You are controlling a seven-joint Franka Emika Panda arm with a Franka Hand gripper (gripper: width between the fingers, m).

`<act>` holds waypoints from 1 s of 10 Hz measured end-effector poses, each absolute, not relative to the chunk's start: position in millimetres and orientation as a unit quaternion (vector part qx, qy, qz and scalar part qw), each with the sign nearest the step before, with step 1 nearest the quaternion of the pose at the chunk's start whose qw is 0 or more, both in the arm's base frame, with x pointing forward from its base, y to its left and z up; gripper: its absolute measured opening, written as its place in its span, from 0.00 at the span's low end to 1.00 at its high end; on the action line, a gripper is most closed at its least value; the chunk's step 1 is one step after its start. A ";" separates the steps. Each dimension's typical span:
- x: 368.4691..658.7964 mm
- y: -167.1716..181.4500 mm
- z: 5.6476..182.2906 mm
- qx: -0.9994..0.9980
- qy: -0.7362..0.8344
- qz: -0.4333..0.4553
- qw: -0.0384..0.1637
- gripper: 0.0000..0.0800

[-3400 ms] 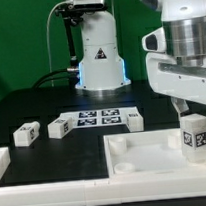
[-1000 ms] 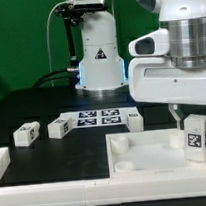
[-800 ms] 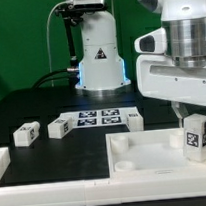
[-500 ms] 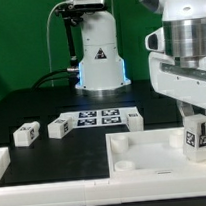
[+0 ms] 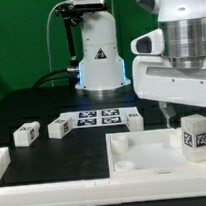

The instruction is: Assemble one leg

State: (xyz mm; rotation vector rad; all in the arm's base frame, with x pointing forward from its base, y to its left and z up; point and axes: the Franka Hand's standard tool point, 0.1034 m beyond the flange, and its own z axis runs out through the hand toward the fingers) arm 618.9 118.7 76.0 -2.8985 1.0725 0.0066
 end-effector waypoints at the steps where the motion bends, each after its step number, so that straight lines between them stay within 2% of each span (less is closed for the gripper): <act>1: 618.9 119.9 76.2 -0.960 0.278 0.000 0.026 0.81; 7: 618.1 118.1 76.7 -0.997 -0.079 -0.003 0.016 0.81; 10: 618.6 115.2 76.4 -0.987 -0.159 -0.004 0.010 0.81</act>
Offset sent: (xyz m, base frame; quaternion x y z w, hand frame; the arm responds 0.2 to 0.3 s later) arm -0.0051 0.0091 0.0021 0.0025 -0.0141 -0.3161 0.9486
